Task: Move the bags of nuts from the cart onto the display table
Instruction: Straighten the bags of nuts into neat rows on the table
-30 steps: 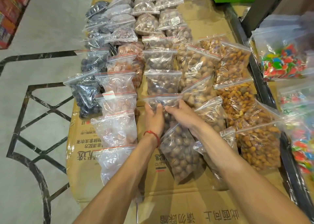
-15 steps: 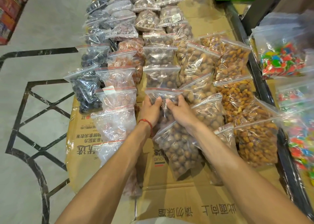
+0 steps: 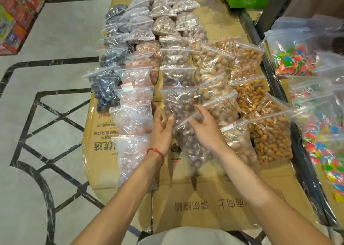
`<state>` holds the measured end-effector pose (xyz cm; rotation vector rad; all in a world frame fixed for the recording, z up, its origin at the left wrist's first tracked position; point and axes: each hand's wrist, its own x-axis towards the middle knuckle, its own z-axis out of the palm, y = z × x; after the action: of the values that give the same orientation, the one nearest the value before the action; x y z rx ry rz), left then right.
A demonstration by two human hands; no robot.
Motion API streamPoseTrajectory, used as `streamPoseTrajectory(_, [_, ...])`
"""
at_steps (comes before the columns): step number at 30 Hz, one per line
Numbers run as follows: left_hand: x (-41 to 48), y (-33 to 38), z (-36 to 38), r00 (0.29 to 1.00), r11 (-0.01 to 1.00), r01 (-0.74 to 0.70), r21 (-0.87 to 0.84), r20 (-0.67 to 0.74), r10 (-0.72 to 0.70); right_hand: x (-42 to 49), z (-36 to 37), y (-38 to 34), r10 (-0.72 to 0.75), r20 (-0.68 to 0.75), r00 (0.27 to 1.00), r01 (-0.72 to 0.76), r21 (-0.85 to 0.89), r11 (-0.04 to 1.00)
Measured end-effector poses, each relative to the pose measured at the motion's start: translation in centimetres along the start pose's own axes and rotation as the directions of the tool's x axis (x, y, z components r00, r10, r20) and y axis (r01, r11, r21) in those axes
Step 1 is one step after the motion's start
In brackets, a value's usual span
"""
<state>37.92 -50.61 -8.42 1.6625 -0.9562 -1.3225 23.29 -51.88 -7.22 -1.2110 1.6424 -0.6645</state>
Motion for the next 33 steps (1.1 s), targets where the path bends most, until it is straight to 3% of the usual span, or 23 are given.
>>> streamPoseTrajectory(4, [-2.7,-3.3,0.8,0.993,0.997,0.075,0.017,-0.095,-0.073,-2.8,-0.1,2.1,0.053,-0.015,0.998,-0.053,0.008,0.999])
streamPoseTrajectory(9, [-4.2,-5.7,2.9,0.973,0.969,0.227,0.094,0.011,-0.229,-4.1,-0.2,3.3,0.070,-0.003,0.998,-0.070,-0.154,0.986])
streamPoseTrajectory(13, [-4.0,-5.1,3.8,0.981,0.969,0.195,0.151,-0.040,-0.191,-3.8,-0.2,2.6,0.105,0.031,0.994,-0.099,-0.159,0.982])
streamPoseTrajectory(20, [-4.3,-5.2,2.2,0.994,0.986,0.049,0.162,-0.102,-0.032,-4.5,-1.2,2.3,0.114,-0.006,0.993,-0.112,0.157,0.981])
streamPoseTrajectory(25, [-2.9,-4.3,0.5,0.997,0.991,-0.022,0.135,-0.071,0.032,-4.5,0.3,2.4,0.090,-0.045,0.995,-0.076,0.252,0.965])
streamPoseTrajectory(30, [-2.3,-3.5,0.6,1.000,0.979,-0.003,0.206,-0.009,0.005,-3.3,1.0,3.2,0.144,-0.022,0.989,-0.136,0.229,0.964])
streamPoseTrajectory(33, [-2.3,-3.6,1.4,0.999,0.960,-0.035,0.279,0.015,0.032,-3.1,1.6,3.1,0.159,0.071,0.985,-0.171,0.222,0.960])
